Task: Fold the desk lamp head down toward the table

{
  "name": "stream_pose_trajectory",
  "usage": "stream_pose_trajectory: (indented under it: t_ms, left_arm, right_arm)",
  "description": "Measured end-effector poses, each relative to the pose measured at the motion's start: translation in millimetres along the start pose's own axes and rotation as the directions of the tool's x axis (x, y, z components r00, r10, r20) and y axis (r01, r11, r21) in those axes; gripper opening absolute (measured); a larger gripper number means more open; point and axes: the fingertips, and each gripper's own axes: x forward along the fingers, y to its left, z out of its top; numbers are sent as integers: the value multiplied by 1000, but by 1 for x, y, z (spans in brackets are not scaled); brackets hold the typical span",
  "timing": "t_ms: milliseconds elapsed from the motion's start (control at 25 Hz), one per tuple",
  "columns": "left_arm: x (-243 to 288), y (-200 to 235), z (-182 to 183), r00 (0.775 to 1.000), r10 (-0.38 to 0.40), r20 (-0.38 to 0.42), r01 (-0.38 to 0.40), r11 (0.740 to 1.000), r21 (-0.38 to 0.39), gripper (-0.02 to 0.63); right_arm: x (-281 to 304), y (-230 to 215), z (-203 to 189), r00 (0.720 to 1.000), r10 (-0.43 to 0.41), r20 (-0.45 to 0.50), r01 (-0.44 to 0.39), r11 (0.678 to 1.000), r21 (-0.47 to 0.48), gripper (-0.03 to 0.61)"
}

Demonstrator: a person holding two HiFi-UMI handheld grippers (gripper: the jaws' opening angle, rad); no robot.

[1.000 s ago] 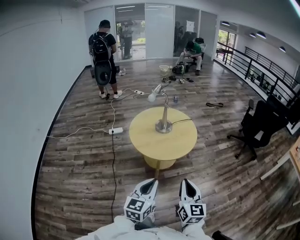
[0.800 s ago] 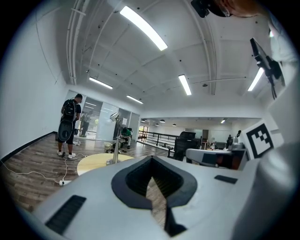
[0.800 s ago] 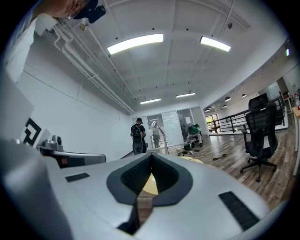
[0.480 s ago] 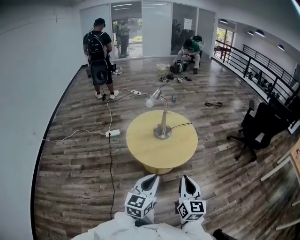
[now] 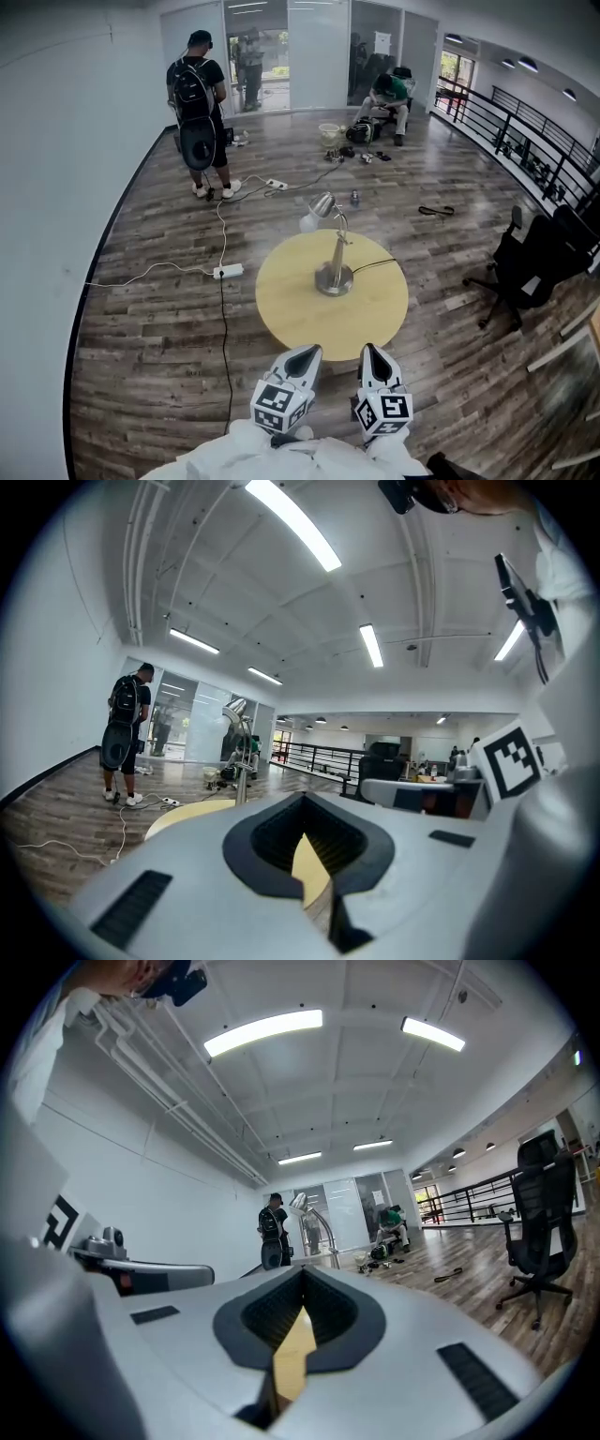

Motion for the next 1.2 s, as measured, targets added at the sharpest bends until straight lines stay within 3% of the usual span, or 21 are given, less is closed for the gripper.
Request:
stream_pose_trajectory:
  t_ms: [200, 520, 960, 1200]
  left_arm:
    - [29, 35, 3, 1000, 13, -11, -14, 1000, -3, -2]
    - [82, 51, 4, 999, -14, -33, 14, 1000, -10, -2]
    - [182, 86, 19, 997, 63, -43, -63, 998, -11, -2]
    - [223, 107, 25, 988, 147, -47, -148, 988, -35, -2]
  right_arm:
    - [40, -7, -2, 1000, 5, -10, -5, 1000, 3, 0]
    - [87, -47, -4, 999, -25, -41, 26, 1000, 18, 0]
    - [190, -96, 19, 993, 105, -49, -107, 994, -36, 0]
    - [230, -126, 16, 982, 169, -86, -172, 985, -28, 2]
